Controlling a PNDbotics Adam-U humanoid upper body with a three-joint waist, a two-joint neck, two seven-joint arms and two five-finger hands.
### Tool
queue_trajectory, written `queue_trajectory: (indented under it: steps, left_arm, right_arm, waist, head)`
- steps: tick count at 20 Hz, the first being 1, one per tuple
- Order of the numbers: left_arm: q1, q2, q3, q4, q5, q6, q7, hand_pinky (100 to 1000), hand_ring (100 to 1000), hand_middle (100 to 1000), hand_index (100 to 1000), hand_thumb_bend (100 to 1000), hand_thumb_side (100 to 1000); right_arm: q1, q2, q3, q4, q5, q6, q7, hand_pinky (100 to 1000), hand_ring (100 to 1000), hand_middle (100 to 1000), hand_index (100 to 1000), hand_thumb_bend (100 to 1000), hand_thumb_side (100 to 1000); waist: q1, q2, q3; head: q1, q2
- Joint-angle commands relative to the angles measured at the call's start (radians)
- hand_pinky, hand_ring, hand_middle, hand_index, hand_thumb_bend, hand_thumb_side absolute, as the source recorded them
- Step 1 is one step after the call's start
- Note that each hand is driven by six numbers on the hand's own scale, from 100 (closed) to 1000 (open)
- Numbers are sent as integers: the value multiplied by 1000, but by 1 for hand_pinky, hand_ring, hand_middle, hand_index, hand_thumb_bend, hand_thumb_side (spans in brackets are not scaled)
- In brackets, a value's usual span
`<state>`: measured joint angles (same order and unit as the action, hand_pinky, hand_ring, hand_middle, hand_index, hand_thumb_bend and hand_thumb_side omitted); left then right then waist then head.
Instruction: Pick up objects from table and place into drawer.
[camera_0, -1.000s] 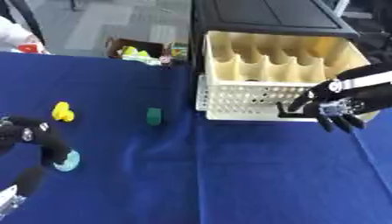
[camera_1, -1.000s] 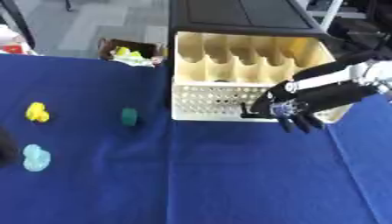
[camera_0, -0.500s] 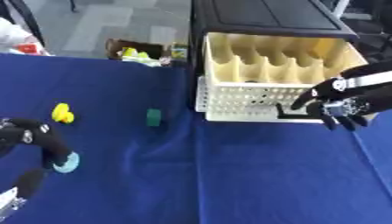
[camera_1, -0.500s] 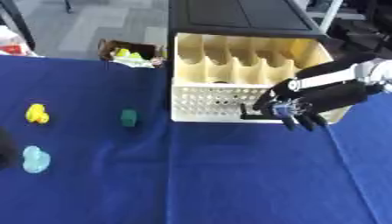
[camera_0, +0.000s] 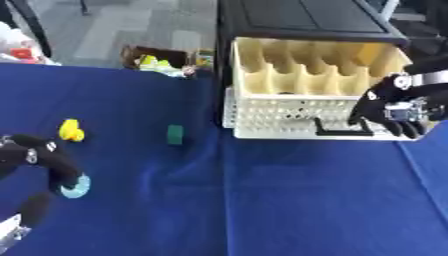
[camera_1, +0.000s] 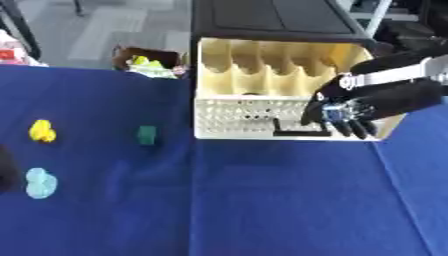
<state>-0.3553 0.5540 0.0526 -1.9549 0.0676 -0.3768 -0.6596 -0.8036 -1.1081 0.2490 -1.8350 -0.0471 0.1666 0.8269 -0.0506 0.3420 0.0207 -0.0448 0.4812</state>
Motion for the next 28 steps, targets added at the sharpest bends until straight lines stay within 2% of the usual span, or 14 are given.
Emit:
queue_trajectory:
  steps: [1, 9, 10, 13, 15, 18, 20, 23, 25, 28]
  left_arm:
    - [-9, 19, 15, -14, 2, -3, 7, 392, 524, 539, 735, 100, 528]
    - [-8, 22, 31, -19, 6, -8, 38, 395, 526, 540, 735, 100, 502]
    - [-9, 22, 32, -19, 6, -8, 42, 395, 526, 540, 735, 100, 500]
    - [-12, 24, 35, -21, 7, -10, 54, 395, 527, 541, 735, 100, 491]
    - [-13, 27, 39, -22, 8, -12, 65, 396, 527, 542, 736, 100, 479]
    - [-17, 32, 47, -24, 10, -15, 86, 397, 528, 539, 736, 100, 466]
    - [-20, 35, 52, -25, 13, -16, 101, 398, 528, 540, 736, 100, 456]
    - [-24, 46, 60, -24, 11, -19, 128, 400, 531, 543, 739, 100, 433]
    - [-32, 60, 67, -21, 6, -28, 154, 405, 535, 547, 747, 100, 414]
    - [-59, 106, 72, -11, -35, -69, 205, 433, 560, 580, 815, 100, 405]
  right_arm:
    - [16, -47, -81, -40, -32, -11, -51, 368, 396, 375, 802, 100, 1000]
    - [36, 7, -260, -83, -115, -30, -189, 472, 449, 381, 750, 100, 1000]
    - [43, 11, -265, -94, -122, -30, -272, 494, 464, 388, 739, 100, 1000]
    - [64, 23, -235, -151, -156, -3, -577, 576, 527, 436, 728, 100, 1000]
    - [66, 29, -220, -162, -184, -12, -724, 654, 602, 502, 740, 100, 1000]
    - [72, 52, -207, -165, -230, -61, -917, 699, 638, 523, 739, 100, 1000]
    - [82, 73, -198, -165, -268, -101, -1008, 704, 636, 519, 735, 100, 1000]
    - [103, 102, -196, -165, -309, -156, -1103, 730, 644, 520, 735, 100, 1000]
    - [120, 112, -197, -165, -324, -183, -1139, 741, 651, 521, 734, 100, 1000]
    - [137, 132, -202, -165, -335, -194, -1162, 751, 649, 515, 726, 100, 1000]
  waist:
    - [5, -15, 0]
    - [22, -13, -7]
    - [23, -12, -5]
    - [26, -10, 0]
    - [28, -10, 3]
    - [32, -9, 7]
    - [35, -9, 9]
    - [40, -9, 12]
    - [41, -9, 14]
    - [45, -12, 15]
  head:
    - [5, -7]
    - [31, 2]
    - [32, 3]
    - [33, 5]
    - [35, 7]
    - [43, 13]
    - [63, 20]
    - [107, 29]
    - [122, 30]
    - [123, 32]
